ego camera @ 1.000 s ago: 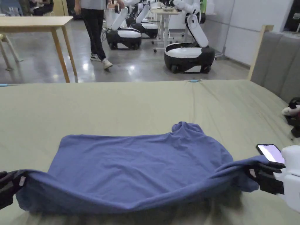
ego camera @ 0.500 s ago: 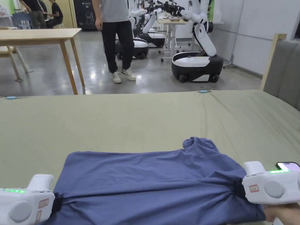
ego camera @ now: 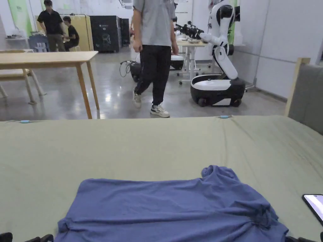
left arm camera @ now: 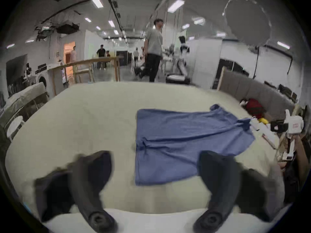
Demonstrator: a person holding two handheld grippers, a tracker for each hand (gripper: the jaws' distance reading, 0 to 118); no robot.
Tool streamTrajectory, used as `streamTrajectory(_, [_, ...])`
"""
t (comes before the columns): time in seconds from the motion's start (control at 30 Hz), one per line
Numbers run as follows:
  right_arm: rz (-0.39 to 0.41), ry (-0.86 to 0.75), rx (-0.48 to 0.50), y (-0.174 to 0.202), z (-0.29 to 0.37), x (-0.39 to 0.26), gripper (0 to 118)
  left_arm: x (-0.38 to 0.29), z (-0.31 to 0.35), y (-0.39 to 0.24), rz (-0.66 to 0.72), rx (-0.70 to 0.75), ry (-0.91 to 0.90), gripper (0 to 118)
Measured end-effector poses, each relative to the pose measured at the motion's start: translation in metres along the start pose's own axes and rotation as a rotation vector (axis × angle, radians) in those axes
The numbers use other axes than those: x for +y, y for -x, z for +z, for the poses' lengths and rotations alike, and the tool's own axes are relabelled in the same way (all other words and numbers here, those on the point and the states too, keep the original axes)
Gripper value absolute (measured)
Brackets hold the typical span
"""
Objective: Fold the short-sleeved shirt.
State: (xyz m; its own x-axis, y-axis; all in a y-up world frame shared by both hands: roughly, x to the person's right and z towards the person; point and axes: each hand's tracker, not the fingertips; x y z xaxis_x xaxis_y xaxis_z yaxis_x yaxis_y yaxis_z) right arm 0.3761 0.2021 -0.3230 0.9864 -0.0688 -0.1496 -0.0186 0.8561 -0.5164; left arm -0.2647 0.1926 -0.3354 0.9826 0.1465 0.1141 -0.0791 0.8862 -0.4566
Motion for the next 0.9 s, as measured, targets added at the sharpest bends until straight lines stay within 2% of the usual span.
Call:
streamTrajectory(0.03, [-0.015,-0.021,-0.007,0.003,0.017,-0.007,54,-0.007,0.016,-0.001,0.008,0.003,-0.029,57])
streamTrajectory(0.07, [-0.043,-0.036,-0.005,0.008,0.034,-0.016,21,-0.014,0.031,-0.006,0.006,0.041,-0.028,0])
streamTrajectory(0.1, [-0.063,-0.040,-0.006,0.011,0.047,-0.023,10,-0.019,0.042,-0.009,0.010,0.106,-0.034,0])
streamTrajectory(0.13, [-0.083,-0.058,0.008,0.014,0.060,-0.029,8,-0.022,0.055,-0.017,0.007,0.127,-0.038,0])
streamTrajectory(0.17, [-0.099,-0.064,0.030,0.016,0.071,-0.034,1,-0.024,0.062,-0.019,0.018,0.089,-0.010,0])
streamTrajectory(0.3, [-0.094,-0.084,0.013,0.026,0.093,-0.040,1,-0.020,0.053,-0.026,-0.010,0.110,0.023,0])
streamTrajectory(0.4, [-0.069,-0.096,0.013,0.033,0.100,-0.034,1,-0.010,0.017,-0.021,-0.019,0.120,0.068,2])
streamTrajectory(0.43, [-0.071,-0.104,0.017,0.034,0.102,-0.033,1,-0.009,0.004,-0.019,-0.007,0.106,0.082,10])
streamTrajectory(0.47, [-0.074,-0.106,0.028,0.033,0.100,-0.032,1,-0.007,-0.012,-0.018,0.000,0.111,0.090,28])
streamTrajectory(0.57, [-0.075,-0.104,0.030,0.036,0.100,-0.032,1,-0.003,-0.062,-0.008,0.002,0.147,0.212,101])
streamTrajectory(0.8, [-0.075,-0.070,0.007,0.033,0.099,-0.037,1,-0.026,-0.147,0.015,0.079,0.131,0.516,98])
streamTrajectory(0.83, [-0.084,-0.062,-0.002,0.031,0.098,-0.038,1,-0.032,-0.154,0.012,0.076,0.124,0.569,95])
streamTrajectory(0.9, [-0.099,-0.047,-0.017,0.025,0.095,-0.040,1,-0.032,-0.148,-0.003,-0.058,0.168,0.487,88])
